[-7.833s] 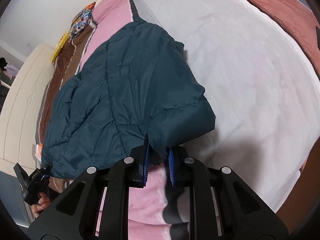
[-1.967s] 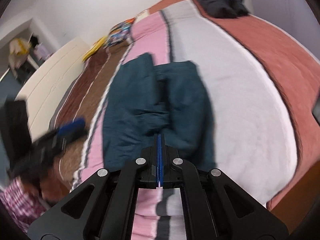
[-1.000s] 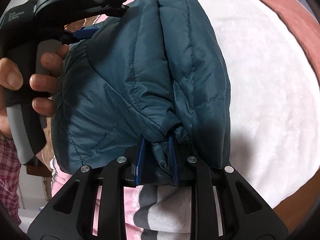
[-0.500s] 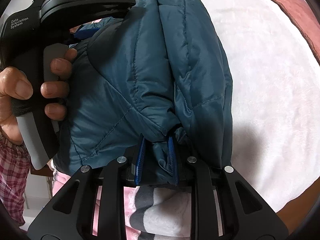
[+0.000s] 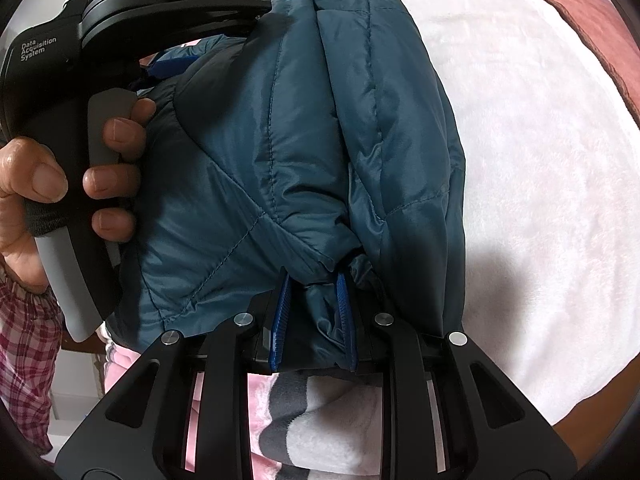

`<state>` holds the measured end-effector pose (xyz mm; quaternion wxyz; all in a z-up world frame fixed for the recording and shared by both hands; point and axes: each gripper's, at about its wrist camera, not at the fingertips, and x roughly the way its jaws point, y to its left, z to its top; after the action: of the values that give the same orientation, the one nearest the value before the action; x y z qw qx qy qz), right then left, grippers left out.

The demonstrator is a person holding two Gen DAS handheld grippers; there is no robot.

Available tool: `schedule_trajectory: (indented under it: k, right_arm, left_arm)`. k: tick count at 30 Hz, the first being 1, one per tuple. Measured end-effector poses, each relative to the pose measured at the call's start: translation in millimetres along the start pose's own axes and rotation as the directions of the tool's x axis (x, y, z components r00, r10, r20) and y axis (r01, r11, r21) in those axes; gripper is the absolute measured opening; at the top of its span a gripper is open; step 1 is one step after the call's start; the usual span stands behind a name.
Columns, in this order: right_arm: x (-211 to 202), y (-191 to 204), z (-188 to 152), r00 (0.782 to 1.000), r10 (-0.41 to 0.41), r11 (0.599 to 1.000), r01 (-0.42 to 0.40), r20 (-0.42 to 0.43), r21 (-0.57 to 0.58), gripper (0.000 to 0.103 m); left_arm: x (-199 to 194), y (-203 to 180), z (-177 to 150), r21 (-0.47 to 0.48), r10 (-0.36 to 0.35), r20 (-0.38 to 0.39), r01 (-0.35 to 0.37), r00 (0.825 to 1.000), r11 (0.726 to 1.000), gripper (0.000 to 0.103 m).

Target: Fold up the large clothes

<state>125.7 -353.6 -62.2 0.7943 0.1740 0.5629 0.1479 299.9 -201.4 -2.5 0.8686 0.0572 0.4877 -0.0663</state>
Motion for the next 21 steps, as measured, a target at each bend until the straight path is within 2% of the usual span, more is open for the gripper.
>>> schedule_trajectory:
  k: [14, 21]
  right_arm:
    - [-3.9, 1.8, -2.7, 1.0, 0.003, 1.0, -0.003, 0.003, 0.004, 0.022]
    - [0.8, 4.1, -7.0, 1.0, -0.002, 1.0, 0.002, 0.005, 0.003, 0.022]
  left_arm:
    - [-2.6, 0.2, 0.7, -0.008, -0.012, 0.002, 0.012, 1.0, 1.0, 0.077]
    - [-25.2, 4.2, 3.6, -0.023, -0.05, 0.032, 0.051, 0.998, 0.998, 0.077]
